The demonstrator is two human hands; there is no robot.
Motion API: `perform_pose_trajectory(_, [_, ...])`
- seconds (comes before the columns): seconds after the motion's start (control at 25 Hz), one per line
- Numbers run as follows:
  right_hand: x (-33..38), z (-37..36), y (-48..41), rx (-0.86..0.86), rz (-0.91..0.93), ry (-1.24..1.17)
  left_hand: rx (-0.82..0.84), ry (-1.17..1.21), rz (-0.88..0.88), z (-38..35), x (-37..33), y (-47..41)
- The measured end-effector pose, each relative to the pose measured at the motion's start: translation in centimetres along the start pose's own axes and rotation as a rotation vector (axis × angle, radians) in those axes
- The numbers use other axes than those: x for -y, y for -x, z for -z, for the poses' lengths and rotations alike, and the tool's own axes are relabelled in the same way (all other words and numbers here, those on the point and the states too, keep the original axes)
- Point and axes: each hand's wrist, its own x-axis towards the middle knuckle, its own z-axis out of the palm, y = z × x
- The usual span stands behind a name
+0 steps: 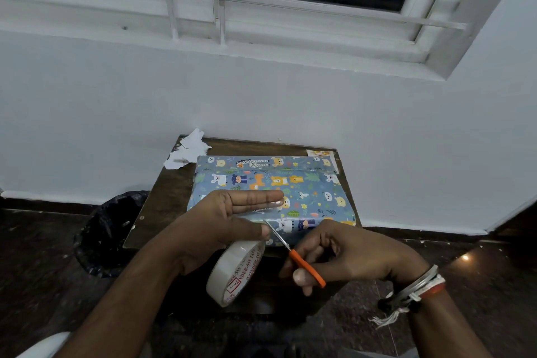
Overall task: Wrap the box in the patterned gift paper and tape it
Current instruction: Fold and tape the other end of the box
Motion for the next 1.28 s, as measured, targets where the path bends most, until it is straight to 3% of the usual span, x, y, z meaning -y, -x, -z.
perform_pose_trajectory(0.2, [0.3, 0.4, -0.3, -0.280, 0.003, 0.102, -0.015, 0.026, -0.054, 0.7, -0.4, 0.2])
perform_pose_trajectory(0.28, [0.7, 0.6, -0.3, -0.307, -0.021, 0.147, -0.057, 0.013, -0.096, 1.1, -0.4, 0.2])
perform_pose_trajectory(0.36, [1.3, 0.6, -0.1, -0.303, -0.027, 0.098, -0.098, 0.045, -0.118, 1.5, -0.6, 0.3])
perform_pose_trajectory(0.44, [1.6, 0.8, -0.4, -0.456, -0.019, 0.071, -0.116, 0.069, -0.144, 1.8, -0.7, 0.5])
perform_pose_trajectory(0.52, [1.5, 1.4, -1.7, -0.736, -0.075, 0.317, -0.125, 0.062, -0.161, 1.9, -0.7, 0.6])
perform_pose_trajectory(0.6, [1.6, 1.7, -3.6, -0.863, -0.180, 0.711, -0.137, 0.045, -0.162, 1.9, -0.6, 0.6])
perform_pose_trajectory(0.68, [1.8, 1.8, -5.5, -0.796, -0.272, 0.950, -0.141, 0.011, -0.156, 1.9, -0.6, 0.5])
perform_pose_trajectory(0.8, [2.5, 2.2, -7.0, -0.669, -0.310, 1.088, -0.152, -0.010, -0.163, 1.8, -0.6, 0.3])
perform_pose_trajectory(1.12, [3.0, 2.4, -6.8, -0.614, -0.332, 1.095, -0.163, -0.005, -0.160, 1.5, -0.5, -0.4])
perform_pose_trajectory(1.2, [3.3, 2.3, -6.7, -0.792, -0.211, 0.833, -0.158, 0.015, -0.168, 1.3, -0.4, -0.7])
perform_pose_trajectory(1.28, [3.5, 1.6, -7.0, -0.989, -0.015, 0.263, -0.156, 0.014, -0.193, 0.9, -0.3, -1.0])
